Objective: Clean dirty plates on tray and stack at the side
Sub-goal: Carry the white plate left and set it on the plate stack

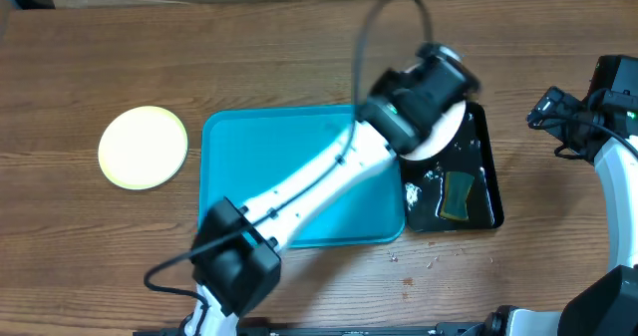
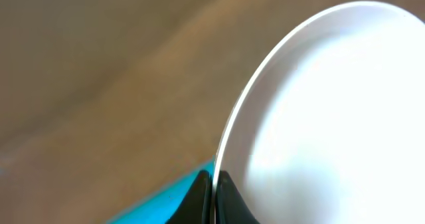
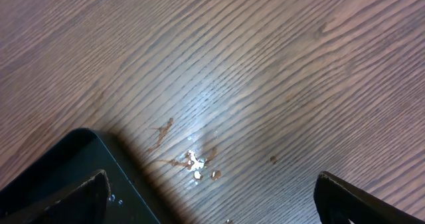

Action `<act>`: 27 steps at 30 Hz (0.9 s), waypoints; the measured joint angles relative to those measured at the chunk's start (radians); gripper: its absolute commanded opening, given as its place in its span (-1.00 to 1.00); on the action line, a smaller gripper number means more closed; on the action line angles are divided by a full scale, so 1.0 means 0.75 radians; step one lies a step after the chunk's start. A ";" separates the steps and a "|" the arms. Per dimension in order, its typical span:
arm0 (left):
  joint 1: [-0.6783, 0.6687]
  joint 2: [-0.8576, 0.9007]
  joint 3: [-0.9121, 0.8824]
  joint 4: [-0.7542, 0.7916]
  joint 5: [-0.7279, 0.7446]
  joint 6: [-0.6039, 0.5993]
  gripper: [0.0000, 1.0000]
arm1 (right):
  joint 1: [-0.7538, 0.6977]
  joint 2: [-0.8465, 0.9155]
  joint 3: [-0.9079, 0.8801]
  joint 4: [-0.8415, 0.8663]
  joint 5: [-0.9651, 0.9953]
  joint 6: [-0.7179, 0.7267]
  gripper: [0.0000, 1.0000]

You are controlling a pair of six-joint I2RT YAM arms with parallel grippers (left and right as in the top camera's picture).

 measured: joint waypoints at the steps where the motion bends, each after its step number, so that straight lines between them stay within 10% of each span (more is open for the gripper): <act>1: 0.048 0.001 0.016 -0.040 0.086 -0.046 -0.92 | 0.000 0.000 0.000 0.001 0.000 0.000 1.00; 11: 0.823 0.002 0.102 -0.419 0.845 -0.350 -0.91 | 0.000 0.000 0.000 0.000 0.001 0.000 1.00; 27: 1.729 0.002 0.102 -0.801 0.916 -0.359 -0.91 | 0.000 0.000 0.000 0.000 0.000 0.000 1.00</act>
